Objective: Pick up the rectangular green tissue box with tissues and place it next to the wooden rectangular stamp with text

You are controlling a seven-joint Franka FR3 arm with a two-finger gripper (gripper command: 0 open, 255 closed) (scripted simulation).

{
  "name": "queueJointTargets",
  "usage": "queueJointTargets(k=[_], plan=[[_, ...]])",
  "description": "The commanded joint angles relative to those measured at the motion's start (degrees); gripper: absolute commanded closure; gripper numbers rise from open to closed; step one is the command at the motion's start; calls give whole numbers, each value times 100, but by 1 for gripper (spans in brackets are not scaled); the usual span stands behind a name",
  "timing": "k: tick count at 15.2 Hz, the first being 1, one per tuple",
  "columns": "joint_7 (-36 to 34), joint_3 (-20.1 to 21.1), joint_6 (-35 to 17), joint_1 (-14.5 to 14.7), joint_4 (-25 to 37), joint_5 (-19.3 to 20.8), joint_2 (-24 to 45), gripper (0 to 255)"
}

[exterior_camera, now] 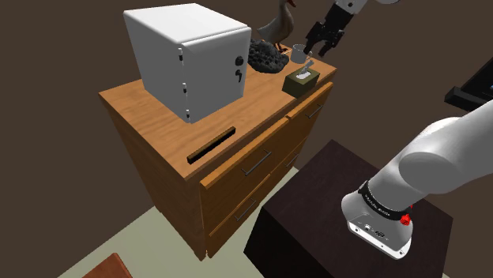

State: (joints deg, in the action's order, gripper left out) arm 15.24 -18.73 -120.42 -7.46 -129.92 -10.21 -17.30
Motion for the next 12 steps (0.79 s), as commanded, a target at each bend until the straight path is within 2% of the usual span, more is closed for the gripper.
queueJointTargets(k=[1, 6, 10, 12], plan=[[209, -220, -193, -25, 110, -271, 346, 0], [825, -701, -431, -110, 581, -1156, 1323, 0], [1356, -939, -442, -312, 1060, -2010, 2177, 0], [1438, -927, -491, -347, 1096, -2149, 2316, 0]])
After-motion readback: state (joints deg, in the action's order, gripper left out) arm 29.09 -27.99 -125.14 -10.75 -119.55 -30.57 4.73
